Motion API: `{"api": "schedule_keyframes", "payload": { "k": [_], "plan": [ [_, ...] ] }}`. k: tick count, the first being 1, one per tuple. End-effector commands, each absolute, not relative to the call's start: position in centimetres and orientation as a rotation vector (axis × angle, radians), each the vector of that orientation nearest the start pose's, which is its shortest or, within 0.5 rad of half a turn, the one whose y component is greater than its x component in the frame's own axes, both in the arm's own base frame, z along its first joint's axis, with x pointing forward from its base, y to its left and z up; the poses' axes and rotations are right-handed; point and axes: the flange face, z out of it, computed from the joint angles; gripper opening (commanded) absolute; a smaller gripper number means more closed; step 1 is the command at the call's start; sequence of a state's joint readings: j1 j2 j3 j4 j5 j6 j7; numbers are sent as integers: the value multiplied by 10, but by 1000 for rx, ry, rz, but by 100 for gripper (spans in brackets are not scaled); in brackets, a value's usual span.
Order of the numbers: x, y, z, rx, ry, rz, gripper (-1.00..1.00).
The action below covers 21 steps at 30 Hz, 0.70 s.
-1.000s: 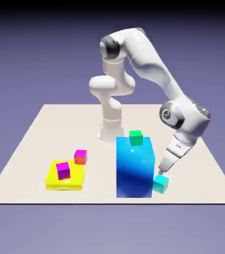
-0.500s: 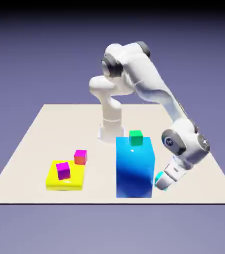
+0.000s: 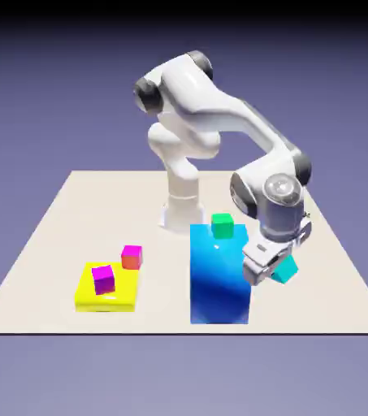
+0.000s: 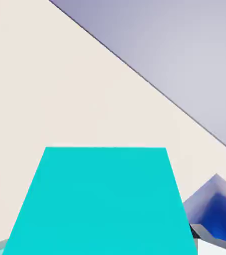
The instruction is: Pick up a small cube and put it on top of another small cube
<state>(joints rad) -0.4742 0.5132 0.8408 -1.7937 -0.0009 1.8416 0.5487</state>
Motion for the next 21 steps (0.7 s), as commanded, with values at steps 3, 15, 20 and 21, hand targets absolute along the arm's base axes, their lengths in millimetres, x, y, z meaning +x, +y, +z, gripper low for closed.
{"api": "schedule_keyframes", "payload": {
  "k": [3,15,20,21],
  "plan": [
    [573,160,354,-2854,367,659,-100],
    [511,138,412,-3158,639,766,-100],
    [484,126,444,-3243,753,769,-100],
    [483,126,445,-3245,756,769,-100]
  ]
}}
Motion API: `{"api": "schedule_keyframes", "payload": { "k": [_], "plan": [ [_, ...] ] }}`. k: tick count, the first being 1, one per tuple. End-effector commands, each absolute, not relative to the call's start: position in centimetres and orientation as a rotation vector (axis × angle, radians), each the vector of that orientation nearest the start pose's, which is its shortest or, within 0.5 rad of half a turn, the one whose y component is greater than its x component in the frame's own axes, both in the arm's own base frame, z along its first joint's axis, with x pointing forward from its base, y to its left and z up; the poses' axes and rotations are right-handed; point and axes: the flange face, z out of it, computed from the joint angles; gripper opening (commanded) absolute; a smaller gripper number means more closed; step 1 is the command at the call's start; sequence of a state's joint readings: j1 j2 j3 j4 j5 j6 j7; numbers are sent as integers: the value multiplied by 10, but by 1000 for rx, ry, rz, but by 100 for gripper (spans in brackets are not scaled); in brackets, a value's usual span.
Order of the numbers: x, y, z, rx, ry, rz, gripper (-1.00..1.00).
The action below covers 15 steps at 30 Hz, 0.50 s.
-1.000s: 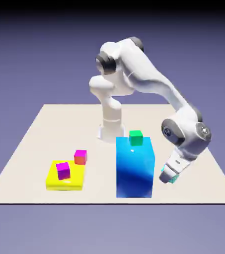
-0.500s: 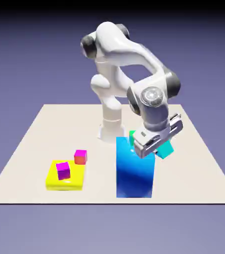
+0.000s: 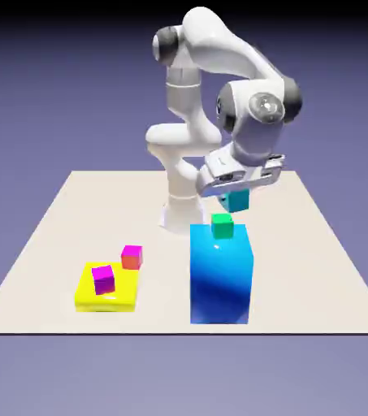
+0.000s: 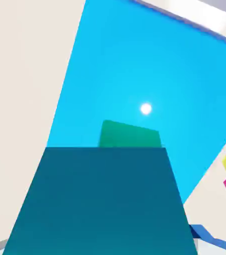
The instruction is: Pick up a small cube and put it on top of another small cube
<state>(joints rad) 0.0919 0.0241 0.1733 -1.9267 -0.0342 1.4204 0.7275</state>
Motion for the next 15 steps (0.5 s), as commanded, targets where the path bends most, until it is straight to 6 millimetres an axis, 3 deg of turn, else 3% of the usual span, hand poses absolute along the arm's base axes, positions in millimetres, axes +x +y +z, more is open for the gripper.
{"api": "schedule_keyframes", "payload": {
  "k": [1,7,8,9,15],
  "plan": [
    [483,126,445,-3245,756,769,-100],
    [459,118,381,-3245,756,769,-100],
    [459,118,381,-3245,756,769,100],
    [459,118,381,-3245,756,769,100],
    [483,126,445,-3245,756,769,100]
  ]
}}
